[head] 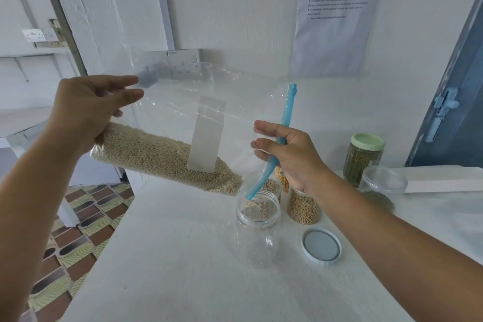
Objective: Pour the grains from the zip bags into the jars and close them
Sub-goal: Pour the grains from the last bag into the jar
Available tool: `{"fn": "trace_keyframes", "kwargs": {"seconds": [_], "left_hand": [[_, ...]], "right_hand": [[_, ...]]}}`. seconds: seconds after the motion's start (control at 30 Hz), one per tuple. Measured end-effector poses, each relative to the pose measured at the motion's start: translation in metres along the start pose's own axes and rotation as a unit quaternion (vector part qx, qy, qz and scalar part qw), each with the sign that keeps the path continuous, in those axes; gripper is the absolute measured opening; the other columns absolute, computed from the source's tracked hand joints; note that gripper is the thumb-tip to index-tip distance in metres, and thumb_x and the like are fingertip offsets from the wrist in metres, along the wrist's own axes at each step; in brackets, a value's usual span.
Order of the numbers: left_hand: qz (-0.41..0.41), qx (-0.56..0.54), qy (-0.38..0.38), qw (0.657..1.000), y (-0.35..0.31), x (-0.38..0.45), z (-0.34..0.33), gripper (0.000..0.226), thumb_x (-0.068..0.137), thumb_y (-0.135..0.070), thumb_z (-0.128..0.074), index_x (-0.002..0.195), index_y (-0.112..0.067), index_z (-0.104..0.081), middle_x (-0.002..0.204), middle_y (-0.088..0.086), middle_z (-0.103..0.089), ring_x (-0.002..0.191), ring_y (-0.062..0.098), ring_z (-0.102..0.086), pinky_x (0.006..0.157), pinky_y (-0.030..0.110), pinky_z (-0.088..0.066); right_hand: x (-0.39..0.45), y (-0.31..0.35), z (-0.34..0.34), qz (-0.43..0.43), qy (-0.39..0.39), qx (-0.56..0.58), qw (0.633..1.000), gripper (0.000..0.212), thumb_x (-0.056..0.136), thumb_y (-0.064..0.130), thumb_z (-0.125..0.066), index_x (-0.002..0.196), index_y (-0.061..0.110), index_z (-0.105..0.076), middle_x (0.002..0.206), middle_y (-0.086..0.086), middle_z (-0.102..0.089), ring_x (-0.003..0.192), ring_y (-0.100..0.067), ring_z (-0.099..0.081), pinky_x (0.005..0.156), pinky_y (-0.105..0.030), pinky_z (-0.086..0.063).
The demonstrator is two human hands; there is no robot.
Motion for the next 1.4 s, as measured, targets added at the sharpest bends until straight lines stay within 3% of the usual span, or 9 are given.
{"fn": "trace_keyframes", "kwargs": {"seconds": [0.17, 0.3, 0.4, 0.73, 0.9, 1.03, 1.2, 1.3, 1.4], "left_hand": [[0.002, 0.013, 0.016, 1.000, -0.003, -0.001, -0.006, 0.028, 0.081, -0.033, -0.085, 0.108, -0.036, -0.077, 0.081, -0.003, -0.064, 0.055, -0.001, -0.058, 0.032, 0.022, -0.038], [0.010, 0.014, 0.018, 1.000, 0.001, -0.001, -0.007, 0.032, 0.081, -0.037, -0.085, 0.112, -0.035, -0.078, 0.087, 0.003, -0.067, 0.065, 0.013, -0.059, 0.031, 0.021, -0.040], [0.005, 0.008, 0.019, 1.000, -0.001, 0.000, -0.005, 0.029, 0.078, -0.039, -0.085, 0.105, -0.040, -0.078, 0.083, 0.000, -0.067, 0.058, 0.002, -0.058, 0.033, 0.020, -0.040], [0.007, -0.010, 0.022, 1.000, -0.004, 0.002, -0.006, 0.028, 0.068, -0.049, -0.082, 0.095, -0.044, -0.076, 0.079, -0.003, -0.065, 0.053, -0.003, -0.056, 0.039, 0.023, -0.040], [-0.002, -0.010, 0.018, 1.000, -0.005, 0.005, -0.007, 0.035, 0.074, -0.043, -0.084, 0.108, -0.038, -0.078, 0.081, 0.002, -0.064, 0.054, 0.000, -0.054, 0.053, 0.026, -0.045], [-0.011, 0.004, 0.015, 1.000, -0.007, 0.008, -0.008, 0.036, 0.081, -0.034, -0.084, 0.116, -0.031, -0.077, 0.077, 0.001, -0.062, 0.053, 0.000, -0.052, 0.045, 0.011, -0.042], [-0.005, -0.001, 0.017, 1.000, -0.009, 0.009, -0.007, 0.033, 0.073, -0.043, -0.083, 0.106, -0.038, -0.078, 0.081, 0.003, -0.066, 0.054, -0.001, -0.055, 0.050, 0.024, -0.046], [-0.003, 0.006, 0.014, 1.000, -0.008, 0.012, -0.006, 0.031, 0.078, -0.041, -0.085, 0.108, -0.036, -0.079, 0.078, -0.001, -0.065, 0.056, -0.001, -0.056, 0.034, 0.020, -0.038], [-0.007, 0.004, 0.015, 1.000, -0.008, 0.013, -0.005, 0.028, 0.076, -0.043, -0.085, 0.103, -0.040, -0.079, 0.081, 0.000, -0.067, 0.056, -0.001, -0.057, 0.039, 0.021, -0.043]], "right_hand": [[-0.003, -0.012, 0.006, -0.018, -0.016, 0.009, 1.000, 0.036, 0.084, -0.002, -0.080, 0.117, 0.014, -0.078, 0.127, -0.002, -0.072, 0.113, -0.029, -0.072, 0.087, -0.035, -0.063], [-0.002, -0.011, 0.007, -0.016, -0.017, 0.009, 1.000, 0.036, 0.084, -0.003, -0.080, 0.116, 0.013, -0.078, 0.128, -0.003, -0.071, 0.113, -0.029, -0.072, 0.086, -0.034, -0.063], [-0.003, -0.008, 0.004, -0.014, -0.013, 0.009, 1.000, 0.036, 0.085, -0.004, -0.078, 0.118, 0.012, -0.077, 0.127, -0.003, -0.072, 0.111, -0.029, -0.073, 0.086, -0.034, -0.063], [0.000, -0.006, 0.002, -0.010, -0.008, 0.016, 1.000, 0.037, 0.088, -0.006, -0.075, 0.121, 0.009, -0.075, 0.127, -0.005, -0.071, 0.104, -0.029, -0.076, 0.085, -0.032, -0.063], [0.000, -0.007, 0.002, -0.014, -0.008, 0.018, 1.000, 0.037, 0.087, -0.006, -0.076, 0.121, 0.008, -0.075, 0.128, -0.005, -0.071, 0.107, -0.031, -0.075, 0.085, -0.033, -0.063], [0.000, -0.008, 0.003, -0.015, -0.009, 0.017, 1.000, 0.037, 0.087, -0.006, -0.076, 0.120, 0.009, -0.076, 0.127, -0.005, -0.072, 0.107, -0.029, -0.075, 0.086, -0.034, -0.063], [0.002, -0.007, 0.003, -0.013, -0.010, 0.011, 1.000, 0.036, 0.087, -0.005, -0.077, 0.119, 0.011, -0.077, 0.127, -0.004, -0.072, 0.106, -0.029, -0.075, 0.086, -0.034, -0.063], [0.003, -0.006, 0.002, -0.011, -0.007, 0.010, 1.000, 0.035, 0.087, -0.004, -0.077, 0.119, 0.012, -0.077, 0.126, -0.004, -0.072, 0.104, -0.028, -0.076, 0.088, -0.036, -0.063], [0.004, -0.007, 0.001, -0.010, -0.007, 0.009, 1.000, 0.036, 0.088, -0.005, -0.076, 0.119, 0.011, -0.076, 0.126, -0.004, -0.072, 0.104, -0.028, -0.076, 0.088, -0.036, -0.063]]}}
Point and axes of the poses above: each hand's wrist, its own x-axis towards the middle knuckle, its own z-axis out of the back of the hand, y = z × x, the point moved 8 cm from there along x, towards the middle knuckle
